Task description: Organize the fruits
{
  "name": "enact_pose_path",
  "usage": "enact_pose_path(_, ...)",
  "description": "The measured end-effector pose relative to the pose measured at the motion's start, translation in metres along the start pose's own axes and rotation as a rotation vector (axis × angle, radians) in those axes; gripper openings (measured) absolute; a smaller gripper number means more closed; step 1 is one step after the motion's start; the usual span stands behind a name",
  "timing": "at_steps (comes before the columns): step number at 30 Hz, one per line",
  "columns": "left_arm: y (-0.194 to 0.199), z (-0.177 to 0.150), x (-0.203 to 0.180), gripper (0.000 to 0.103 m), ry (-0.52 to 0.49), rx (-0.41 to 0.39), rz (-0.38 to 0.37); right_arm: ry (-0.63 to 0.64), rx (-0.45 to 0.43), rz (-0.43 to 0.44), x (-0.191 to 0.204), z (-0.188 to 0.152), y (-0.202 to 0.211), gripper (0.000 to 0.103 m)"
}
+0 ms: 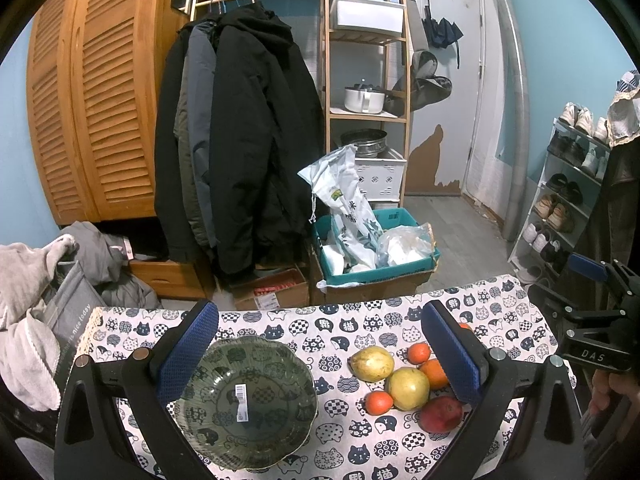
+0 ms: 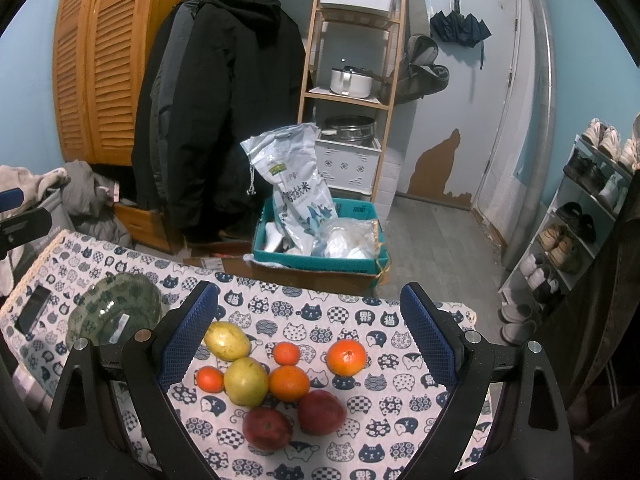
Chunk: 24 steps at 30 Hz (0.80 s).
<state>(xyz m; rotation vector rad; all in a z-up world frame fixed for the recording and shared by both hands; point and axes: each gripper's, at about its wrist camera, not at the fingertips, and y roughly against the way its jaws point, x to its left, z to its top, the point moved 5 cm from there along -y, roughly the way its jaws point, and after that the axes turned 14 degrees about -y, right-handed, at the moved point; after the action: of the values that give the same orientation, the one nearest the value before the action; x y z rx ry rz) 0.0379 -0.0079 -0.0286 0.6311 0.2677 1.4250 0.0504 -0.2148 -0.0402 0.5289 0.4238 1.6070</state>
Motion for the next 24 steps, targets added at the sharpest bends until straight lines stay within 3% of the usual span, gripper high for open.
enact_pose_path(14, 0.0, -0.003, -0.002, 0.102, 0.0, 0.006, -0.004, 0.001, 0.004, -0.009, 0.002, -0.007, -0.004, 0.091)
enact_pose_path(24, -0.03, -0.013, -0.012, 0.102, 0.012, 0.087, -0.062, -0.012, 0.062, -0.021, -0.015, -0.015, -0.013, 0.091)
